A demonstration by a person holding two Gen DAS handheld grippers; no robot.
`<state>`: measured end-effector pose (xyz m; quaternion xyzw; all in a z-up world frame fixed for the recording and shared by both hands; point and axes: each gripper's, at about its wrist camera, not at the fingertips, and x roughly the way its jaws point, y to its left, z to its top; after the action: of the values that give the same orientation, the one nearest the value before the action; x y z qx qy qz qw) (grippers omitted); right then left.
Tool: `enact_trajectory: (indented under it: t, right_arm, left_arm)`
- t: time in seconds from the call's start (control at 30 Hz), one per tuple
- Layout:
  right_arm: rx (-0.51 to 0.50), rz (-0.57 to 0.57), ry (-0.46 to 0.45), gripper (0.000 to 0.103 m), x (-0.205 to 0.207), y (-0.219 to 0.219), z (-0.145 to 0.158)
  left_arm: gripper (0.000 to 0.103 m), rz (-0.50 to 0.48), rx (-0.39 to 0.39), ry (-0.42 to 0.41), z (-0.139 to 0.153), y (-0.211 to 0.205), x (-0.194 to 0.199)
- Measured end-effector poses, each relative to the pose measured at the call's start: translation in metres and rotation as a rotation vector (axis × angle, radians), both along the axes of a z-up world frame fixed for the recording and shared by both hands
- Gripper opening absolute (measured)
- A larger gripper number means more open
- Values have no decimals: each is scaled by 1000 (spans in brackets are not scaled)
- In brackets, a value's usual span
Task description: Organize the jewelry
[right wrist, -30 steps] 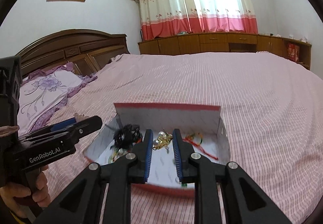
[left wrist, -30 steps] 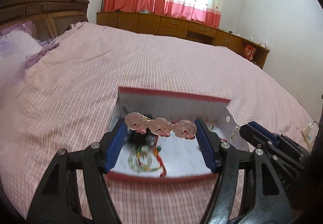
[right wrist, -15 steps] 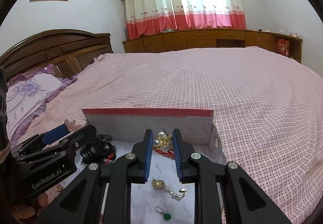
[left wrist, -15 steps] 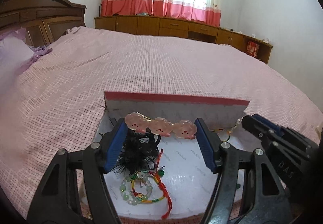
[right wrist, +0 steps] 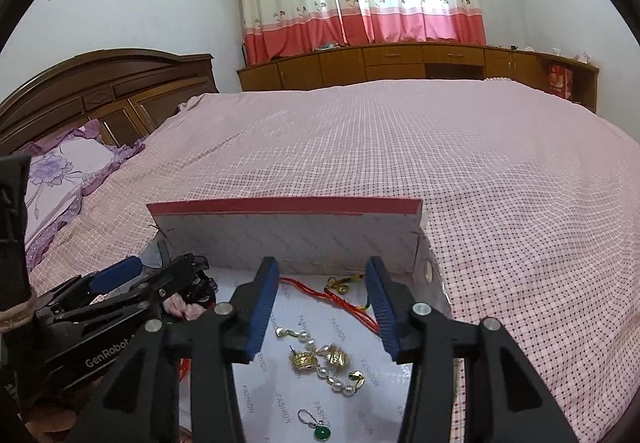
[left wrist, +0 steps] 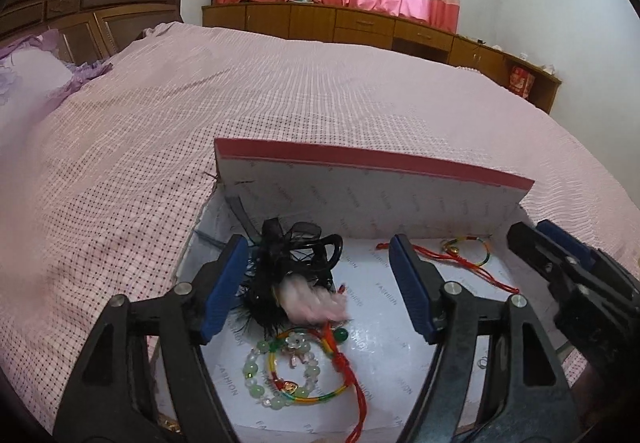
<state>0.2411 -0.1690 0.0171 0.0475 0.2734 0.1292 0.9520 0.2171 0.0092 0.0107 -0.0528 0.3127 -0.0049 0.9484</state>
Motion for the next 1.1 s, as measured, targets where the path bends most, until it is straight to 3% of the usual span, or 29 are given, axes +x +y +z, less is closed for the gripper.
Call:
enact_trajectory:
  t: [0.37, 0.73, 1.1]
  right_arm:
    - [2, 0, -27, 49, -14, -6, 14]
    - [9, 13, -68, 52, -53, -11, 36]
    - [-5, 24, -91, 63, -106, -11, 51]
  left_arm:
    - [68, -1, -8, -24, 13, 1, -17]
    - [68, 2, -16, -59, 34, 4, -51]
    - [68, 14, -34, -46, 42, 10, -96]
